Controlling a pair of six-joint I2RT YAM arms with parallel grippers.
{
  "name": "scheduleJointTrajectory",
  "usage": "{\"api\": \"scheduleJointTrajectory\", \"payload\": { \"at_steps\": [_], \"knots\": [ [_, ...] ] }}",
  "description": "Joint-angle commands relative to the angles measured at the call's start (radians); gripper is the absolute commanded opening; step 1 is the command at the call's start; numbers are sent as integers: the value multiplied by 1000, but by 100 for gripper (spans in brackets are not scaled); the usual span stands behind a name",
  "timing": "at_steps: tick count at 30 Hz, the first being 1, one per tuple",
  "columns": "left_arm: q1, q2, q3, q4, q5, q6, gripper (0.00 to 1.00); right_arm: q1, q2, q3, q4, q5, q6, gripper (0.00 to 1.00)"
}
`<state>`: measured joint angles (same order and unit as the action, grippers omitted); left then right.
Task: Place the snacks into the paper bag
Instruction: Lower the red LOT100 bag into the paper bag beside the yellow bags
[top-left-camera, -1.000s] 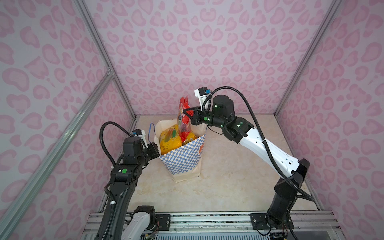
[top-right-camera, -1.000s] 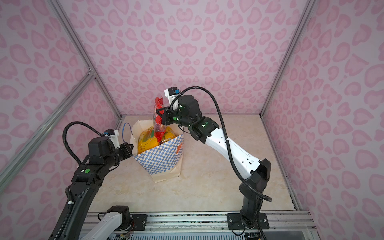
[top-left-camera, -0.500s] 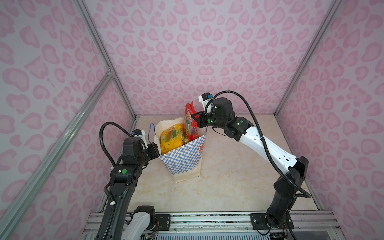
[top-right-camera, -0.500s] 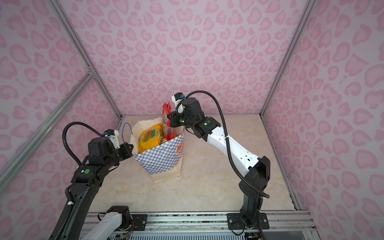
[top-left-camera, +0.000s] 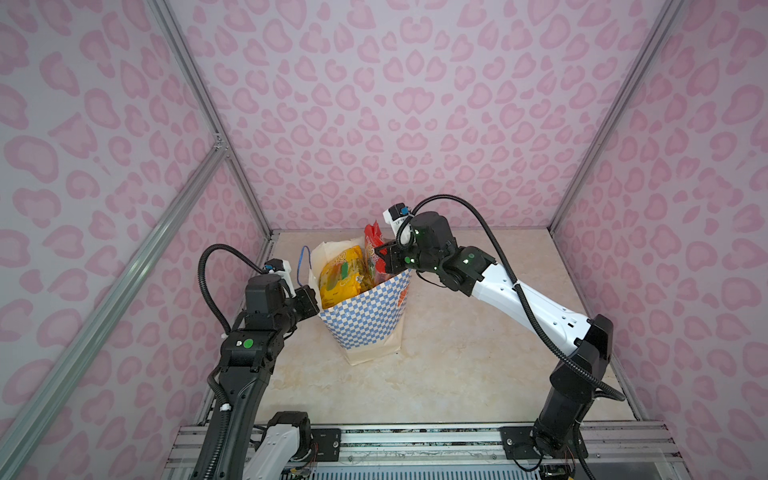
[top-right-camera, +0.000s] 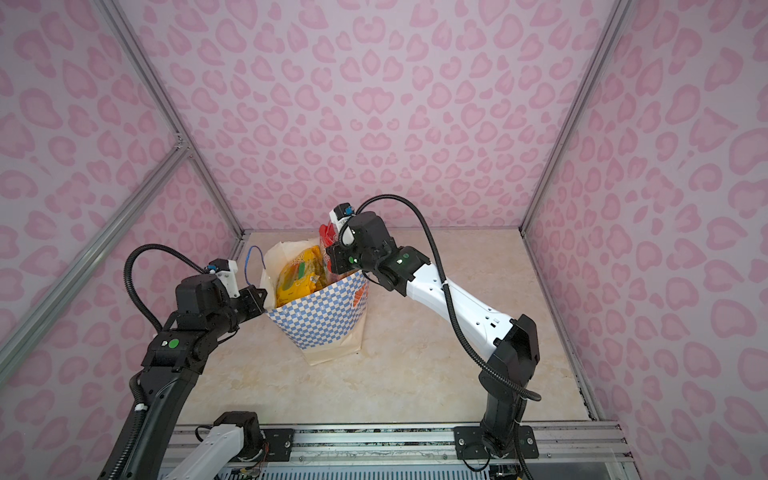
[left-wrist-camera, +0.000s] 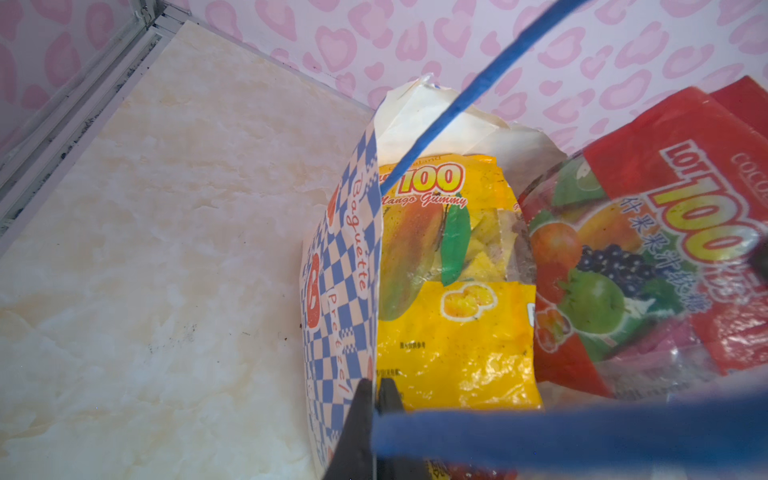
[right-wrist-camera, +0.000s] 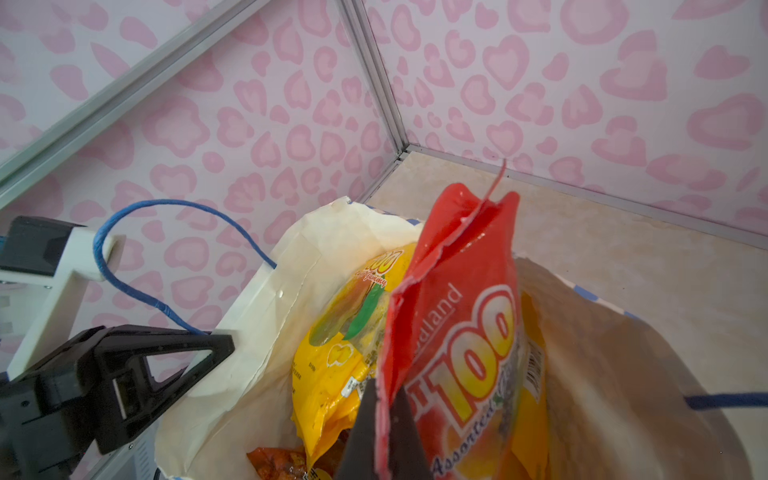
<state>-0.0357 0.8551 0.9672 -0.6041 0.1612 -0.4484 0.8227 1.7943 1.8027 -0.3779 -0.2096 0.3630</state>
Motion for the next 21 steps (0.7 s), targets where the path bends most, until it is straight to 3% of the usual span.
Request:
{"api": "scheduleJointTrajectory", "payload": {
  "at_steps": [1,8,19,21],
  "knots": [
    [0,-5,-4,41,13,-3,9,9,37,-1,-86,36,6,0],
    [0,-5,-4,43,11,-1,9,28,135,38,-115,-9,62,0],
    [0,-2,-4,41,9,-1,9,174,257,273,-224,-110,102,0],
    [1,-2,-4,41,8,-1,9,192,287,312,-252,-103,99,13]
  ]
}}
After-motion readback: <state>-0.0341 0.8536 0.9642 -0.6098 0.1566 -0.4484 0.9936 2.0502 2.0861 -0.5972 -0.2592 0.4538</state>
